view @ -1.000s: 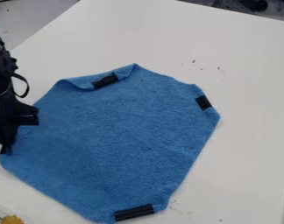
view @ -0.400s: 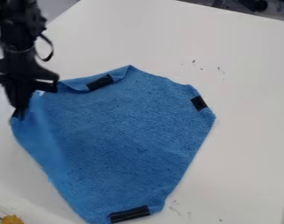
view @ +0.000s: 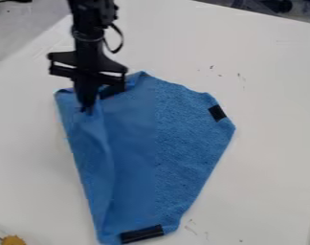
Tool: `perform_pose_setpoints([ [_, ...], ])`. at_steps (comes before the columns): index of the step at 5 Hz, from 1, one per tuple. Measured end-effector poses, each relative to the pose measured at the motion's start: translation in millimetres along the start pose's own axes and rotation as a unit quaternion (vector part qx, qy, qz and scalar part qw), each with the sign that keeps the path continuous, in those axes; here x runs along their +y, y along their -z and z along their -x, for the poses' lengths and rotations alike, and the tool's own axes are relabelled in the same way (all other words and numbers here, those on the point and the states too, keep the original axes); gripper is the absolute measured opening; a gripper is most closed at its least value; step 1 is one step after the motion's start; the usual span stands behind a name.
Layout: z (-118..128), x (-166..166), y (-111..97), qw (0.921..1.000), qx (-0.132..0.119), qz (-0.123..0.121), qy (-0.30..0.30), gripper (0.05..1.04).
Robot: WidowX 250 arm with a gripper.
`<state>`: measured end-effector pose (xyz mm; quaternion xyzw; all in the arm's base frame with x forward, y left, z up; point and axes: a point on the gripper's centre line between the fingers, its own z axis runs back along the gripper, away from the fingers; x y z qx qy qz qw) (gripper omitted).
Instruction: Fold the cloth from bottom left to the top right
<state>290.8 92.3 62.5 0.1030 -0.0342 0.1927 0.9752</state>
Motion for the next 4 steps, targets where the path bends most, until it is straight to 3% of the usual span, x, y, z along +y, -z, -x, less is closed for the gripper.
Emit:
perform_pose_setpoints([
  [1,-8.3,-19.8,11.3,0.9994,0.014,0.027,0.017,0.058],
  [3,-17.2,-40.4,30.2,0.997,-0.004,0.076,0.016,0.082],
  [4,-20.1,-43.9,31.6,0.9962,-0.013,0.086,0.0,0.239],
])
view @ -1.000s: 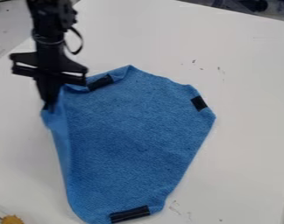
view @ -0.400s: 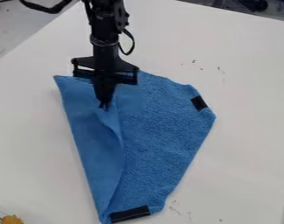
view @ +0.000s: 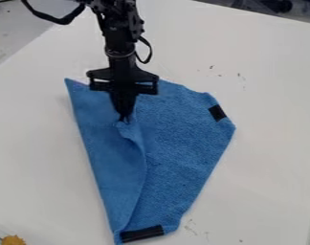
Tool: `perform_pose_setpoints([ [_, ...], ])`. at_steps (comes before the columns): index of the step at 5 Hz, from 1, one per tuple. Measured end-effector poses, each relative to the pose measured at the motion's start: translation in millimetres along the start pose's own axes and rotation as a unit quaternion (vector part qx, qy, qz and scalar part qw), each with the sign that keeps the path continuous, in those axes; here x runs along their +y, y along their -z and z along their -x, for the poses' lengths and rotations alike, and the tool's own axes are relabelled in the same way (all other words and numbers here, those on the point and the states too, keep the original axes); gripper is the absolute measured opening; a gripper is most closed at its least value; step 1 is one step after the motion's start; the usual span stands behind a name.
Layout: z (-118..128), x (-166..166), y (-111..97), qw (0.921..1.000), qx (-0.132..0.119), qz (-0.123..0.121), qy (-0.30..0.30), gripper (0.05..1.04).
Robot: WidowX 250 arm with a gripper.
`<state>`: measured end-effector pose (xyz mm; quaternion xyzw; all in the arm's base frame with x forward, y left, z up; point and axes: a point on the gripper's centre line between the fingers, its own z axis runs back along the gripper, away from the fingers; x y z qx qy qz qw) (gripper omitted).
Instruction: Fold the cloth from bottom left to the top right
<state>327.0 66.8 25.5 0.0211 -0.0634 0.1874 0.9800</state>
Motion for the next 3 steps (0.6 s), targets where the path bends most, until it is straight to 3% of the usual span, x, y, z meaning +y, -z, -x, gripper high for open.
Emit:
perform_pose_setpoints([
  [2,-4.4,-15.3,-0.2,0.9999,0.004,0.006,-0.012,0.815],
  [3,-9.7,-34.6,-8.4,0.9989,-0.005,0.012,-0.046,1.006],
])
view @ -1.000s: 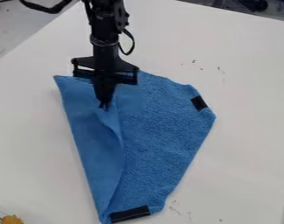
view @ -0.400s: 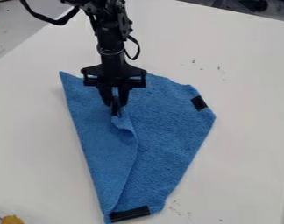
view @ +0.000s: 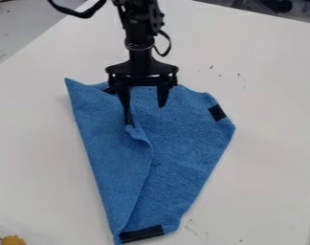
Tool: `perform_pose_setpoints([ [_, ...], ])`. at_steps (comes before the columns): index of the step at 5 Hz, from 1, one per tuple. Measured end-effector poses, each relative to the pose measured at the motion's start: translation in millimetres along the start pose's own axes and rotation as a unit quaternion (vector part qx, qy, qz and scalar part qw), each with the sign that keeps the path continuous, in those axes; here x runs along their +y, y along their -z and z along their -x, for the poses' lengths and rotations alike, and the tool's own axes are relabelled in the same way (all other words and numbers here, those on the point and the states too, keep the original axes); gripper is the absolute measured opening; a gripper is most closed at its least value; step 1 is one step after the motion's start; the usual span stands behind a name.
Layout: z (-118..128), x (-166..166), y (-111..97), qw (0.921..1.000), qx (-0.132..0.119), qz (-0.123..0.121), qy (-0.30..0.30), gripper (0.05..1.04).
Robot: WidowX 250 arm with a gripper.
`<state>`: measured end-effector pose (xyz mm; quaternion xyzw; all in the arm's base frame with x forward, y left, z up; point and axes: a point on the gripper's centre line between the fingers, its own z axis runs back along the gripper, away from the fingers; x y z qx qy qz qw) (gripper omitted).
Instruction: Fold the cloth from bottom left to the top right
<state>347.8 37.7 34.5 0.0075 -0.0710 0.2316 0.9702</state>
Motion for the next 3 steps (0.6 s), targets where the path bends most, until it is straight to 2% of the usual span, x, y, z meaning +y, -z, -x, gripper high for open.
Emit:
perform_pose_setpoints([
  [1,-1.0,-22.3,-5.4,0.9988,-0.022,-0.002,-0.044,1.006],
  [2,-0.5,-22.8,-8.5,0.9985,-0.024,-0.021,-0.044,1.0],
  [3,-3.5,-18.2,-9.0,0.9986,-0.034,-0.04,-0.012,1.0],
])
